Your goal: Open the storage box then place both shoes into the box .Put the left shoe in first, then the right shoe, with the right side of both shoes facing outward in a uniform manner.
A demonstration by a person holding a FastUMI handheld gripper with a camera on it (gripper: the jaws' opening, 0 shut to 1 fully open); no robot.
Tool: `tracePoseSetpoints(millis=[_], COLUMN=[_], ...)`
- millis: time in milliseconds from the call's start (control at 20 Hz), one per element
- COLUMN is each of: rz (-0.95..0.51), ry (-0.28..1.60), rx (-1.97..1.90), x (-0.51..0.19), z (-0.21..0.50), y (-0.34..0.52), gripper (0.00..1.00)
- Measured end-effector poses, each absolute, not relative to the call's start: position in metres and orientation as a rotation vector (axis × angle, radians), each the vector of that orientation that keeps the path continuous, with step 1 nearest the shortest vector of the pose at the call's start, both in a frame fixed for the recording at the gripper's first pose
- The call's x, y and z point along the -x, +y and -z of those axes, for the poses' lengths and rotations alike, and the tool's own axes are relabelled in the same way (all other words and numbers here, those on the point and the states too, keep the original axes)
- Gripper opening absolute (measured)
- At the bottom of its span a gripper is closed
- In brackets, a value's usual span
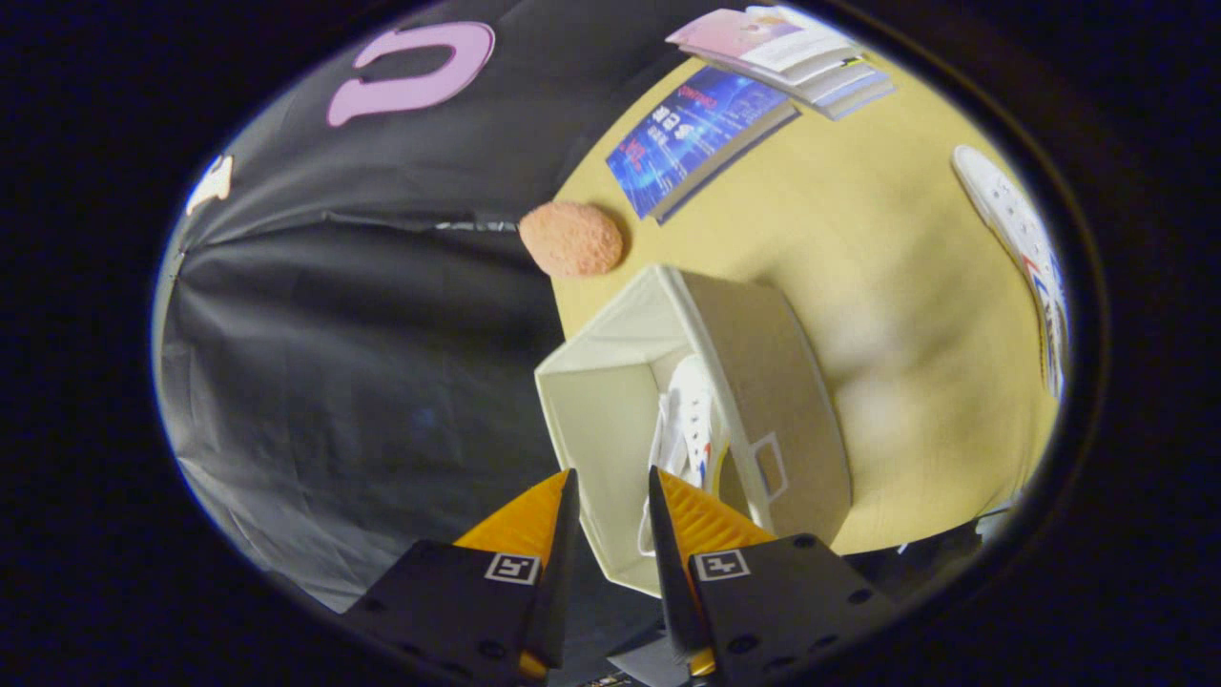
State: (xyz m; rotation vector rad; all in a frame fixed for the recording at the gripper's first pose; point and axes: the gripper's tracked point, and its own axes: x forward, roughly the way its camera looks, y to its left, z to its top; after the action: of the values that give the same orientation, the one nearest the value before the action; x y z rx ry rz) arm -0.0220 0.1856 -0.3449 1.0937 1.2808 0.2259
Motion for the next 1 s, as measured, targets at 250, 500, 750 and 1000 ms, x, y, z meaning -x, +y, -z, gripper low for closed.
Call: tracePoseSetpoints(millis=[250,500,750,1000], rz=[-0.101,0.059,0.209,0.353], ry=[1.138,1.062,1.073,1.076], rx=[-1.170,-1.144,-1.058,-1.027], x=[0.000,0.004,0.044,0.085], z=[0.335,0.351,0.391,0.437], y=[0.101,0.014,-0.059,-0.115], gripper=[0.44,0.44,0.44,0.44])
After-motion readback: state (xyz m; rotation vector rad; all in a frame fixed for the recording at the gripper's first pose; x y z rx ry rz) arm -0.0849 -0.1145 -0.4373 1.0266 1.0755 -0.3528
